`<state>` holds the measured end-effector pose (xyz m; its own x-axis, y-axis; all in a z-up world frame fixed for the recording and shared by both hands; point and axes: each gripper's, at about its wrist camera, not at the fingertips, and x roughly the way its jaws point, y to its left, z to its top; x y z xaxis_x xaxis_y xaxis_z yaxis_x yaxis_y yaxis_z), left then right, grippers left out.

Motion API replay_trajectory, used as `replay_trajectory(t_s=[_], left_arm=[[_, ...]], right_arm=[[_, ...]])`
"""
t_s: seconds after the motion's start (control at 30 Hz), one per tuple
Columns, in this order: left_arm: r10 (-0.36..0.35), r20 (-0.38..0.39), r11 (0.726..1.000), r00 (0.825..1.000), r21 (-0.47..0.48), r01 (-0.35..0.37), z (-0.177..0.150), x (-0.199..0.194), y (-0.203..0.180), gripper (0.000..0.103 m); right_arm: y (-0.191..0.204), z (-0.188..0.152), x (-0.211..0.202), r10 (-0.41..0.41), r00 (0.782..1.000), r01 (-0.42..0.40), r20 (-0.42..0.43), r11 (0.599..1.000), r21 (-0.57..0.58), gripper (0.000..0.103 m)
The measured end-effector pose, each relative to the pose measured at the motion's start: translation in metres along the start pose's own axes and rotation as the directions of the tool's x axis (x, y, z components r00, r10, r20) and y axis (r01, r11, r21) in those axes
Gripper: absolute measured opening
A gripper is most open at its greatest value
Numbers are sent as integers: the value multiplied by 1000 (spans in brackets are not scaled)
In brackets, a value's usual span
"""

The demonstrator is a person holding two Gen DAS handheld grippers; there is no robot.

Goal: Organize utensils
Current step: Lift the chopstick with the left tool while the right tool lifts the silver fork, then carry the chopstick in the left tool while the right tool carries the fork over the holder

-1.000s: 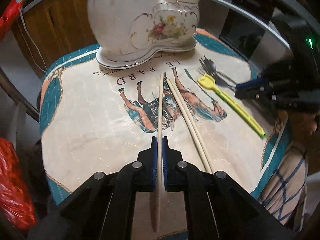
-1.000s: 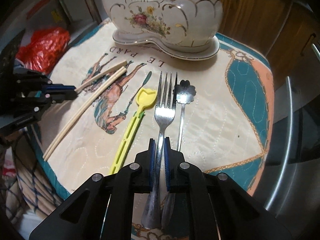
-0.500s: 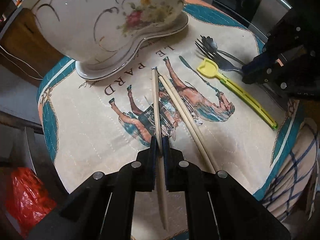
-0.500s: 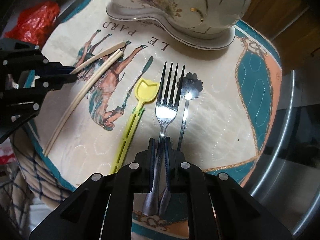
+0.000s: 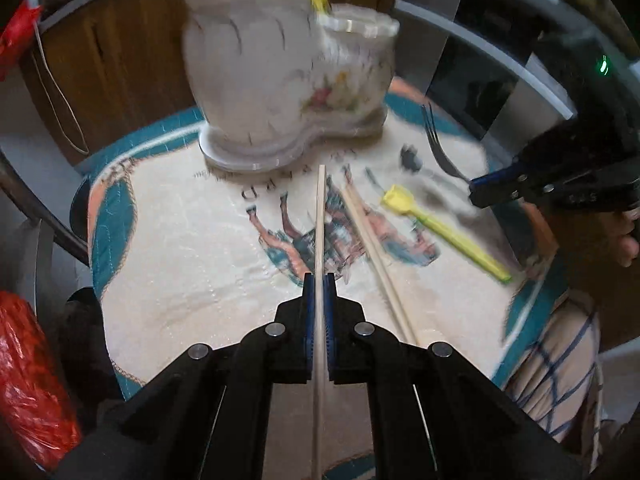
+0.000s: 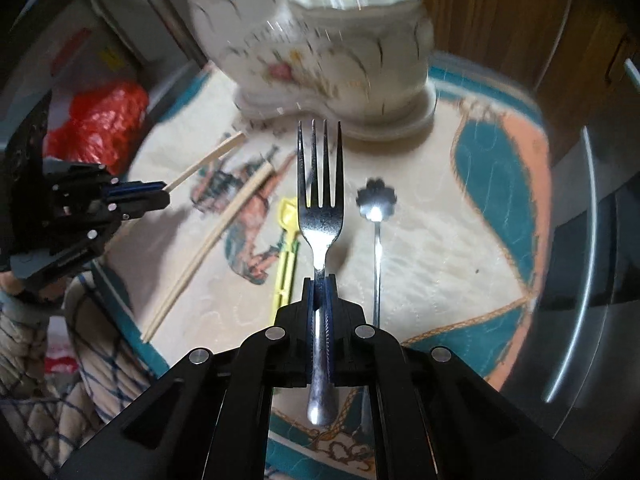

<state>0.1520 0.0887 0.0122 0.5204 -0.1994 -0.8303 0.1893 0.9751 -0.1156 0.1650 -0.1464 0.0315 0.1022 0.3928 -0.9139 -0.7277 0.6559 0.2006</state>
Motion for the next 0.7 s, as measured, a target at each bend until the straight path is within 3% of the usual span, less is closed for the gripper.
replay_trajectory(t_s=[0.27,0.47,0.53,0.7], left_arm=[[-3,113,999,994,-48,8,-6,-51,15,4],[29,253,995,967,-98,-4,10,-85,24,4],[50,325,992,944,-129,-8,17,-102,32,4],[75,491,981,868,-194,25,50,-131,48,4]], right_arm=[[-6,-6,-44,34,978,-32,206,999,-13,6],[-10,1,-72,29,949,-28,314,1000,-5,6],[-11,8,-85,24,936,-22,352,1000,-9,6],[-11,24,-109,23,908,-17,418,1000,-17,6]])
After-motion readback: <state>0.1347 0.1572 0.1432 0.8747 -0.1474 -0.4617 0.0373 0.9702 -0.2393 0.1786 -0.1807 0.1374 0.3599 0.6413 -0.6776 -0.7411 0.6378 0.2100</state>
